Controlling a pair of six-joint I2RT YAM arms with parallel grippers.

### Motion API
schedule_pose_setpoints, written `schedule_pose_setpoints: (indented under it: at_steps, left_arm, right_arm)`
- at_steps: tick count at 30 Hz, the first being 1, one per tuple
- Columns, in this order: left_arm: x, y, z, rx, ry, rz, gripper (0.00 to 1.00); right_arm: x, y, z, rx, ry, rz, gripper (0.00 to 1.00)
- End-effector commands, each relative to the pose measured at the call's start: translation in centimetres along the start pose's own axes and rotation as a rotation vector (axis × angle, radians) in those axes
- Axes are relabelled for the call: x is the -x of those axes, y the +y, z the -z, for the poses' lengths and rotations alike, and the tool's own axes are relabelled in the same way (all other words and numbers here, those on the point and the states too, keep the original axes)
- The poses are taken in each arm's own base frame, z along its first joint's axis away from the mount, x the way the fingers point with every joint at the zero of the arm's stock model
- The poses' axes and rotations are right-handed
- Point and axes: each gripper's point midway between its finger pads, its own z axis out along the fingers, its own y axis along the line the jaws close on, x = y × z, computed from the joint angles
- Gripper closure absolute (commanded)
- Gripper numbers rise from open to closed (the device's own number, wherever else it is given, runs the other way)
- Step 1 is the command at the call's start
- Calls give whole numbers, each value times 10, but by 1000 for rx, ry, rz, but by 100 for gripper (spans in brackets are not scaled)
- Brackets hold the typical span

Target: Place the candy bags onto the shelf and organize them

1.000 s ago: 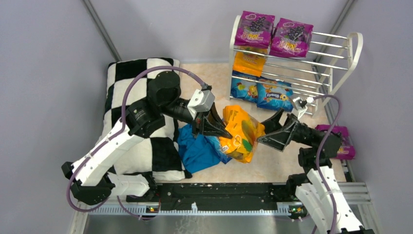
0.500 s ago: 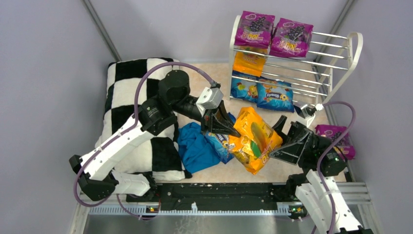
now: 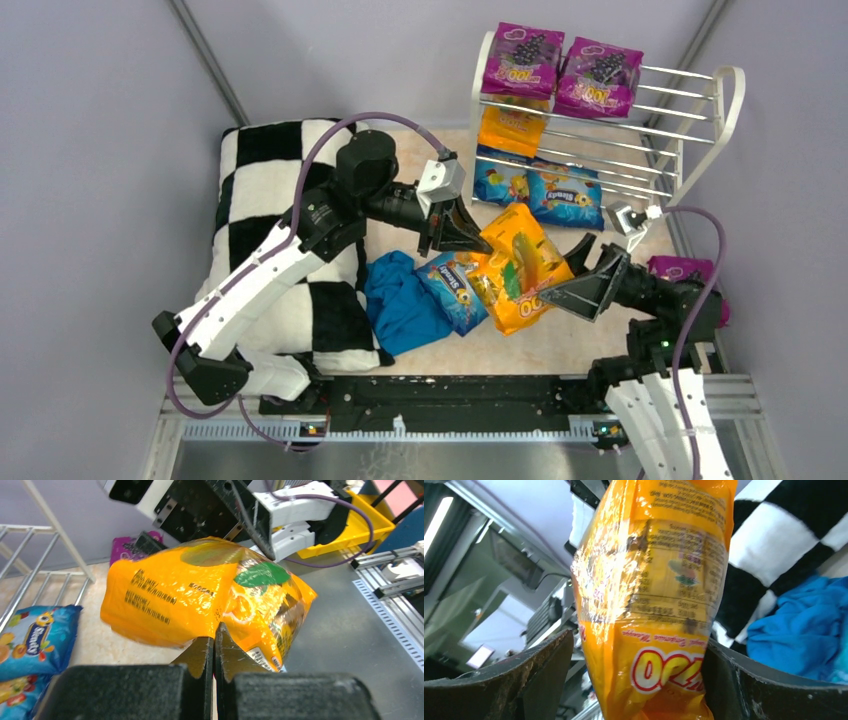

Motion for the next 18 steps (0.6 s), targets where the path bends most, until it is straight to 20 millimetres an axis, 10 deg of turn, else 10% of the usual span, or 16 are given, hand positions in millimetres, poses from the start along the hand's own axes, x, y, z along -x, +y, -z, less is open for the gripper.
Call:
schedule_pose_setpoints:
  at_steps: [1, 13, 18]
  left_arm:
    - [0, 22, 7, 81, -9, -83, 100]
    - [2, 52, 15, 171, -57, -44, 100]
    - [17, 63, 16, 227, -118, -1, 100]
  right_arm:
    - [14, 2, -3, -98, -37, 115, 17]
    - [23, 0, -7, -42, -72, 107, 30]
    - [29, -34, -6, -149, -116, 129, 4]
